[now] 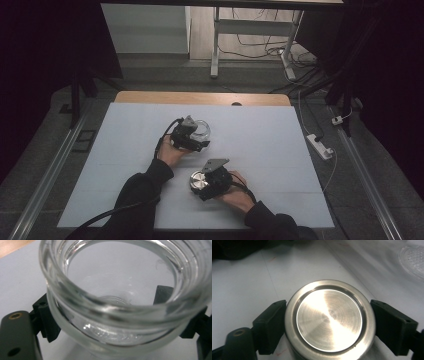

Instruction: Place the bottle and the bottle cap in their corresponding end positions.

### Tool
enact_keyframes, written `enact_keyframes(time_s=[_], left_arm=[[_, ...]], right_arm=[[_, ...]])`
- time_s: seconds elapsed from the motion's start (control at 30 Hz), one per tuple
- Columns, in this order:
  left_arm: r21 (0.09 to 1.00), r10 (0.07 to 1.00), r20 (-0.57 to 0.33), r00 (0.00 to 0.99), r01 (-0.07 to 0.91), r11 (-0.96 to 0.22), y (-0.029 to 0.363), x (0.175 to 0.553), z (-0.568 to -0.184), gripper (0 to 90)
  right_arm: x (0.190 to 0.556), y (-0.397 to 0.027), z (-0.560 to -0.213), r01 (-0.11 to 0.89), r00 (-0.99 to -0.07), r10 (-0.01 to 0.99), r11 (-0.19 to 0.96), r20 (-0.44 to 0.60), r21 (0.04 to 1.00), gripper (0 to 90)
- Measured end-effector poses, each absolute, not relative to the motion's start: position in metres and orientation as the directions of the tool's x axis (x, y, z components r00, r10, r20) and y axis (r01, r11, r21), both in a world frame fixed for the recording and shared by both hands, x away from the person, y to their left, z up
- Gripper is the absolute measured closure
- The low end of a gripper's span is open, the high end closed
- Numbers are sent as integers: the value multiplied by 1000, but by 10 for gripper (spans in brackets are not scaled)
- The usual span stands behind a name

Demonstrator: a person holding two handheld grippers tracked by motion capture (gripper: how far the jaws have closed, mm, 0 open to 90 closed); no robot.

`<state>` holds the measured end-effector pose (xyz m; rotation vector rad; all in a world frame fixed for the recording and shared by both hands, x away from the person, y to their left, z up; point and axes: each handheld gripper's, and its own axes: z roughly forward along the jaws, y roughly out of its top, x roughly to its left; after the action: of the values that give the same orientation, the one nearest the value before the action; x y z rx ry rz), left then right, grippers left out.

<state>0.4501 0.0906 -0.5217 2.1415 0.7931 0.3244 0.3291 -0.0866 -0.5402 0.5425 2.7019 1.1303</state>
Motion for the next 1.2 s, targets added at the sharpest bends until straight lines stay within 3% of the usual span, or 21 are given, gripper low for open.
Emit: enact_keyframes(time_s=[0.5,1.2], left_arm=[[781,639,-51,768,429,-453,99,442,-507,43],[786,628,-86,773,441,-435,121,419,-499,18]], right_arm=[[330,-91,-530,280,-916,400,612,16,740,79],[327,-98,-515,280,-911,412,582,20,764,67]])
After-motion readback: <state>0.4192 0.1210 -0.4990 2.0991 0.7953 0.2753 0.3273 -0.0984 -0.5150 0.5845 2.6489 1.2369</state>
